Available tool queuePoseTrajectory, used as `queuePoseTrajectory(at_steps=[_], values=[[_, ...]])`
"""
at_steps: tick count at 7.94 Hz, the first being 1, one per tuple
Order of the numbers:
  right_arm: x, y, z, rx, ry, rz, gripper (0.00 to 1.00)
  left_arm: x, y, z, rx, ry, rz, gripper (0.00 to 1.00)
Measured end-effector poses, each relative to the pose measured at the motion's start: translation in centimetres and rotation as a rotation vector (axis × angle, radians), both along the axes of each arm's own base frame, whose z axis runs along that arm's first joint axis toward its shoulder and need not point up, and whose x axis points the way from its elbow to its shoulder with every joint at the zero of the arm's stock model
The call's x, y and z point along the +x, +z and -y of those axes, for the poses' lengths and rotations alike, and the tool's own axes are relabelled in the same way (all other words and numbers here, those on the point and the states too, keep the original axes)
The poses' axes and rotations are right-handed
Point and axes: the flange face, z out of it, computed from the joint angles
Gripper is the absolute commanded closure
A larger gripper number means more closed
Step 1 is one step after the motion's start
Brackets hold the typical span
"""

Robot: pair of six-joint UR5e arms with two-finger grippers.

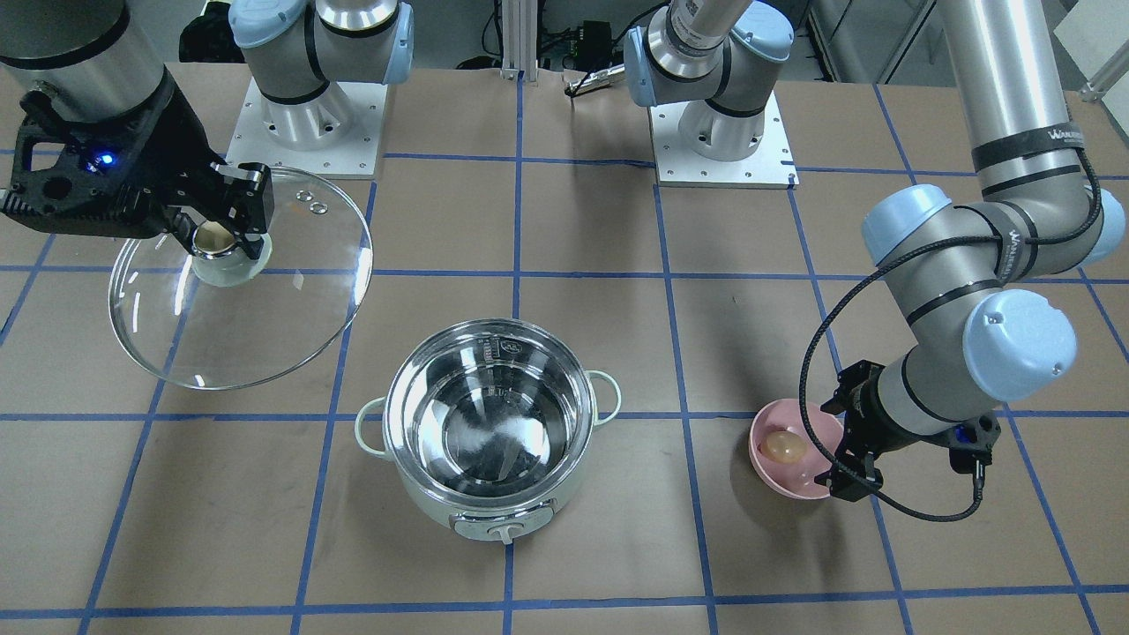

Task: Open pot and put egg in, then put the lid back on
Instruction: 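Lower the left gripper into the pink bowl over the egg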

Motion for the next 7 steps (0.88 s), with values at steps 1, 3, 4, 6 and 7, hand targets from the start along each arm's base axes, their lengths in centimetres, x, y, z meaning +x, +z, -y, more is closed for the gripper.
queuePoseTrajectory(at_steps=[1,3,4,6,7], values=[[-0.2,0.1,-0.3,0.007,0.001,0.001,1.00,-0.1,-1.1,-0.3,0.019,0.002,-0.004,0.00],[-0.2,0.3,-0.9,0.013,0.002,0.001,1.00,0.0,-2.8,-0.3,0.039,0.000,-0.006,0.00],[-0.2,0.3,-1.1,0.016,0.002,0.002,1.00,0.0,-3.4,-0.3,0.046,-0.001,-0.006,0.00],[-0.1,0.2,-1.2,0.020,0.002,0.005,1.00,-0.1,-4.3,-0.5,0.061,0.000,-0.009,0.00],[-0.1,0.2,-1.2,0.020,0.002,0.007,1.00,-0.2,-4.8,-0.9,0.072,-0.001,-0.013,0.00]])
